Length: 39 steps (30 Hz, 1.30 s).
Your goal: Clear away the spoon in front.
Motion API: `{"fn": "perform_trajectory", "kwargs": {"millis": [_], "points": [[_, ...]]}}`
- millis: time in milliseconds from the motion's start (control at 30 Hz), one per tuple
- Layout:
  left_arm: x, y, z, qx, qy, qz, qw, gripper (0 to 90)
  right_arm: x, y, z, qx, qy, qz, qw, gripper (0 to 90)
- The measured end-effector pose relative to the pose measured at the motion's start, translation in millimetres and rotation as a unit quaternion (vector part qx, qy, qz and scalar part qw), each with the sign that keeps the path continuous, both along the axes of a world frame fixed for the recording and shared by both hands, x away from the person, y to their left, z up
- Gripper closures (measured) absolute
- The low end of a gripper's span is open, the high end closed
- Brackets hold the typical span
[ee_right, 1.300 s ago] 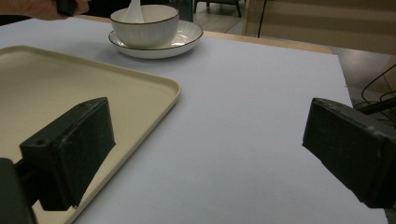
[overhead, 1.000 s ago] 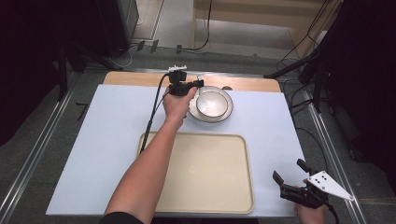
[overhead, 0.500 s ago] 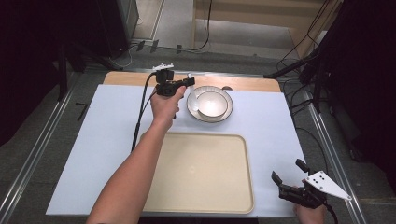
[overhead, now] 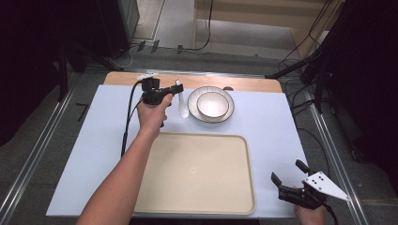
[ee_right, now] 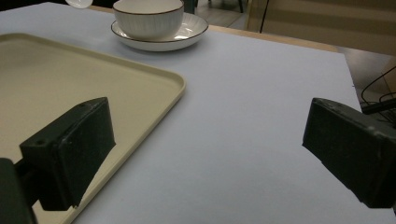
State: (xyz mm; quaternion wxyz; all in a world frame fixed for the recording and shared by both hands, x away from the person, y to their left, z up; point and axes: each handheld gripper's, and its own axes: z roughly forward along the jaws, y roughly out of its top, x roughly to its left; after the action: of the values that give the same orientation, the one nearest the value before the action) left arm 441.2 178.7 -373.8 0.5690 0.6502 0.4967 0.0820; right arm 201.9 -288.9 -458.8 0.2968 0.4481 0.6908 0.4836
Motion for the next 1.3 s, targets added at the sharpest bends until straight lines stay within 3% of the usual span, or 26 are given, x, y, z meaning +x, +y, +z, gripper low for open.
{"fn": "perform_trajectory", "kwargs": {"millis": [233,367,467,667,833,1300], "points": [[-12.4,14.5,-2.6,-0.004,-0.004,0.003,1.0000,86.6,-0.3,3.1,-0.3,-0.005,0.002,0.002,1.0000,2.3],[-21.2,20.0,-5.3,0.002,-0.007,0.004,1.0000,86.6,-0.5,4.5,0.0,-0.006,0.000,0.004,1.0000,2.3],[-29.7,23.0,-6.4,0.019,-0.014,-0.001,0.9997,86.6,-0.7,4.8,-0.2,-0.006,0.001,0.002,1.0000,2.3],[-44.8,31.0,-11.4,0.024,-0.016,-0.002,0.9996,86.6,-1.0,4.7,-0.2,-0.006,0.000,0.001,1.0000,2.3],[-57.7,39.3,-15.3,0.018,-0.019,-0.002,0.9997,86.6,-1.1,6.2,0.1,-0.006,0.001,0.001,1.0000,2.2],[-87.7,64.2,-24.4,0.005,-0.006,-0.005,1.0000,86.6,-1.4,8.1,0.3,-0.009,0.000,0.003,1.0000,2.3]]}}
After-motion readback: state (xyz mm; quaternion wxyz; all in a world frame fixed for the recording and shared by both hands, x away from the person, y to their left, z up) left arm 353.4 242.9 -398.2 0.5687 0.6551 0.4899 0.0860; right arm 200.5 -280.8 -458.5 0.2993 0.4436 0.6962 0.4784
